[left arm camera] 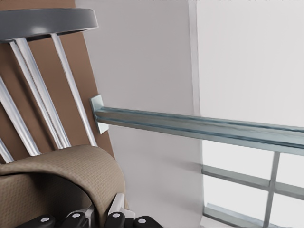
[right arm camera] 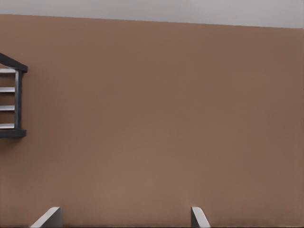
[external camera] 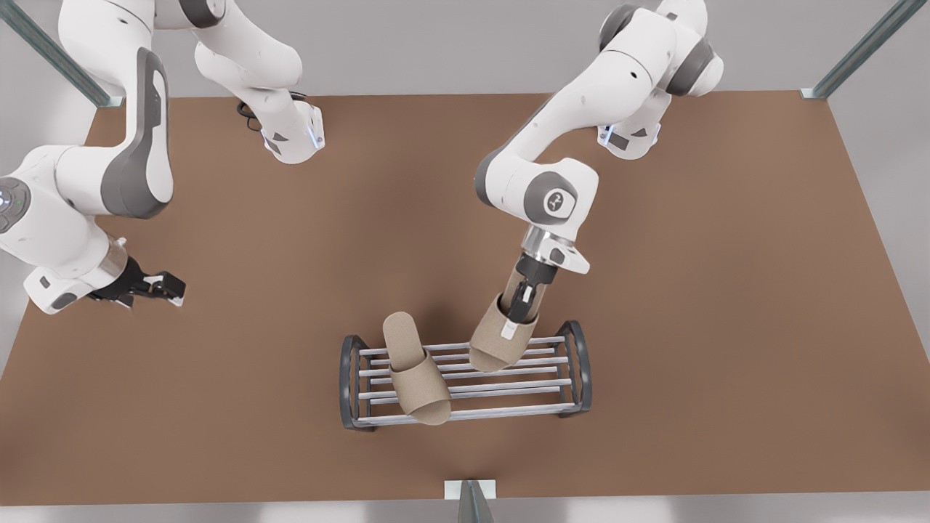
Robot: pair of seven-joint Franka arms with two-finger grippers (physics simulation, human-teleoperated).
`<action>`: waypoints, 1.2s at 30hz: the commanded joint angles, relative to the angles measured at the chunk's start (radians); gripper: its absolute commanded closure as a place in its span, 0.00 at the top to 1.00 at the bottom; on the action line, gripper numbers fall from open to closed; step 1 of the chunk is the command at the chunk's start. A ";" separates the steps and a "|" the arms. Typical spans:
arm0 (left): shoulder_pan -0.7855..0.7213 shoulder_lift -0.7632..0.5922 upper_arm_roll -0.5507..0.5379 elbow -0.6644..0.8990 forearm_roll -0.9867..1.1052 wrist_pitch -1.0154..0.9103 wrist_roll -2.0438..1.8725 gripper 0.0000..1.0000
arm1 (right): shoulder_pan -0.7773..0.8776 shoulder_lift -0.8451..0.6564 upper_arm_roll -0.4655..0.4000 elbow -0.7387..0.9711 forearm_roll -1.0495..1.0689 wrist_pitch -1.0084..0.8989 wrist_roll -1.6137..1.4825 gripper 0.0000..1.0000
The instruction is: Place the right shoe on the shoe rack with the right arm, and place the left shoe on the shoe rack with the left arm
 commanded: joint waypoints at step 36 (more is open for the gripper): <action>0.198 -0.523 -0.038 -0.624 0.351 -0.031 0.913 1.00 | 0.113 0.044 -0.055 0.370 -0.068 -0.492 0.131 1.00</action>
